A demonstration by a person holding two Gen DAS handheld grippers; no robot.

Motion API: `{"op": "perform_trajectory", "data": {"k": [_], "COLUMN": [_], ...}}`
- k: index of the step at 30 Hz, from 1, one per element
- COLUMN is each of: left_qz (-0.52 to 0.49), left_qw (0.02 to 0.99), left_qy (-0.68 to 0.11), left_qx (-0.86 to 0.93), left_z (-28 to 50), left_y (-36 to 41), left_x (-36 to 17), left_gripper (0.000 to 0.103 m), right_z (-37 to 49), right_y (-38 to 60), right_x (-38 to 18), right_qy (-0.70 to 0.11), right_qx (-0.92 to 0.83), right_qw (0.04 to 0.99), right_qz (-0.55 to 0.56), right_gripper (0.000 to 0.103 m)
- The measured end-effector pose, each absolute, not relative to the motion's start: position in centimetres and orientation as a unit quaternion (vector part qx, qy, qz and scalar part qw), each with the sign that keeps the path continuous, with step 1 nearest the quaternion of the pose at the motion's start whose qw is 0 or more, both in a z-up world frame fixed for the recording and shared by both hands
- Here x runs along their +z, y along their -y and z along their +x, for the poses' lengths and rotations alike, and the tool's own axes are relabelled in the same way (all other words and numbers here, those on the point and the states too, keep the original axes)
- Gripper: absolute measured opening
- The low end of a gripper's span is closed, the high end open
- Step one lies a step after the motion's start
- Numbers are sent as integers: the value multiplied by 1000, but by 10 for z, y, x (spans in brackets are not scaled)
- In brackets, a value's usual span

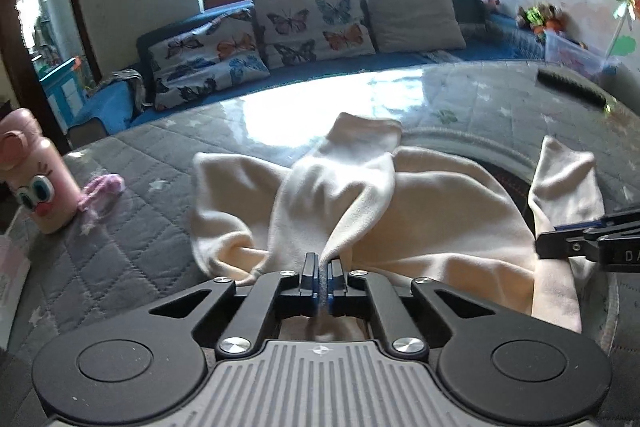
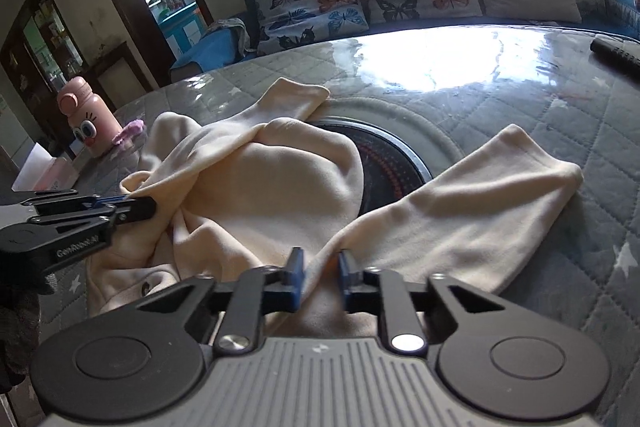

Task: Fold clothes

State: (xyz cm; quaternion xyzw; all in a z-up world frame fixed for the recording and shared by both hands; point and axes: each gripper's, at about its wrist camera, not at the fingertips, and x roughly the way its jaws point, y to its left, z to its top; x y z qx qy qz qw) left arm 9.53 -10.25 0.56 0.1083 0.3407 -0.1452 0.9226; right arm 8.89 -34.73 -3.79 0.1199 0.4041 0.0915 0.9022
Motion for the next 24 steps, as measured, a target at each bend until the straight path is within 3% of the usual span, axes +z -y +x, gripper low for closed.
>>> {"op": "perform_trajectory", "data": {"k": [15,24], "left_qz": [46,38], "left_qw": [946,934], "left_qy": [-308,-346], "left_qx": [-87,-80], "left_z": [23,-23], "left_y": [29,-8], "left_x": [34,24], "left_gripper": [3,4], "right_z": [12,-41], "right_y": [379,386], "right_x": [-7,-11], "right_qy": [-364,-407], "right_qx": [105,117], "right_qw": [917,899], "right_qz": [126,107], "right_gripper": [2,2]}}
